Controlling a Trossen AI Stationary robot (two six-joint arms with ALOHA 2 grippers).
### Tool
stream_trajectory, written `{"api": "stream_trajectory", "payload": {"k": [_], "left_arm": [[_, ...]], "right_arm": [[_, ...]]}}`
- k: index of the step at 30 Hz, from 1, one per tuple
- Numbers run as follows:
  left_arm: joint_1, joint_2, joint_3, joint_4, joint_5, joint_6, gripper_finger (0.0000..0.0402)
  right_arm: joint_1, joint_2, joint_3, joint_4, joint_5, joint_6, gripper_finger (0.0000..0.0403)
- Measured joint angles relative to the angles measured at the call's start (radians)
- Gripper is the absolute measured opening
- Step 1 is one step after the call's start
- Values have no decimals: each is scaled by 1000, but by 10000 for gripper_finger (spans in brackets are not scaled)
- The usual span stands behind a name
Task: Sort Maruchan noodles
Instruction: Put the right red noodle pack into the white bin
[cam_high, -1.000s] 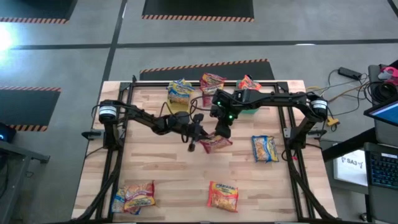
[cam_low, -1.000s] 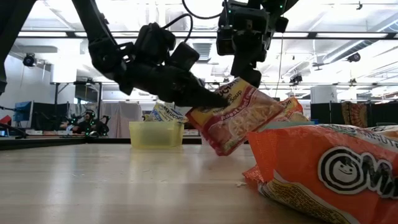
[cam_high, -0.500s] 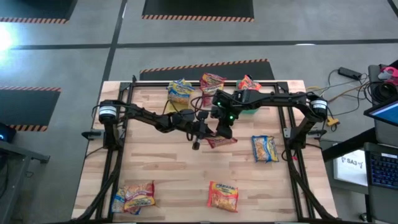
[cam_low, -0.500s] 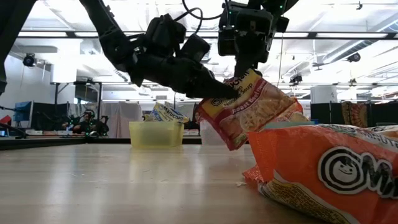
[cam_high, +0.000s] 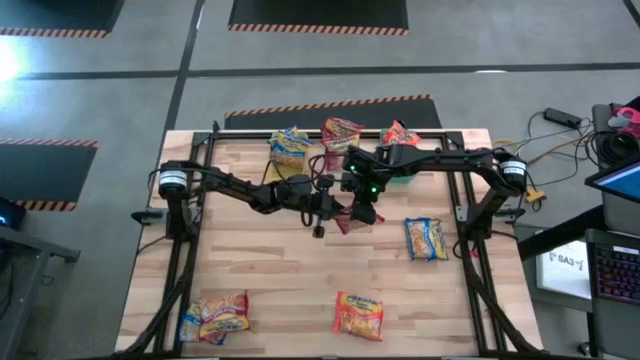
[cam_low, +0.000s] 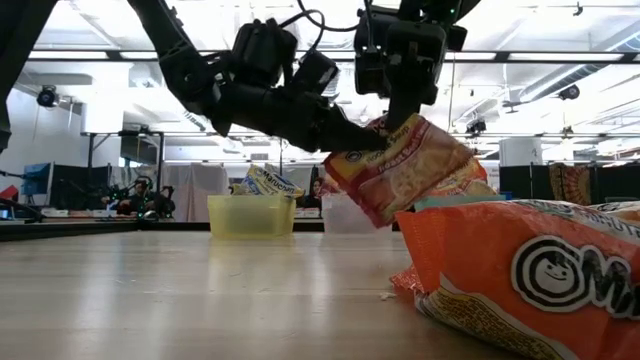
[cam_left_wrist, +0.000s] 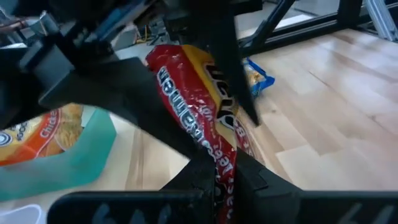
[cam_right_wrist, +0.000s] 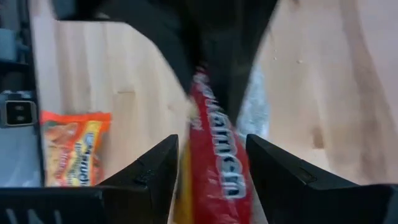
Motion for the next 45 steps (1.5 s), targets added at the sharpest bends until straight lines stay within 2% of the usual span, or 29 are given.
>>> {"api": "stream_trajectory", "payload": {"k": [6, 12, 17, 22, 33, 41, 45], "left_arm": [[-1, 0, 0, 7, 13, 0, 1], [-1, 0, 0, 7, 15, -10, 2], [-1, 0, 0, 7, 15, -110, 5], [-1, 0, 0, 9, 15, -187, 37], [9, -20, 12, -10, -8, -258, 157], [64, -92, 17, -50, -38, -263, 173], [83, -117, 16, -133, -90, -264, 173]], "right_arm": [[0, 0, 0, -23, 60, -19, 148], [0, 0, 0, -23, 59, -19, 73], [0, 0, 0, -23, 56, -12, 16], [0, 0, -1, -27, 61, -7, 9], [-3, 0, 0, -33, 68, -7, 8], [-8, 0, 11, -74, 79, 4, 8], [-13, -6, 11, -119, 182, -9, 8]]}}
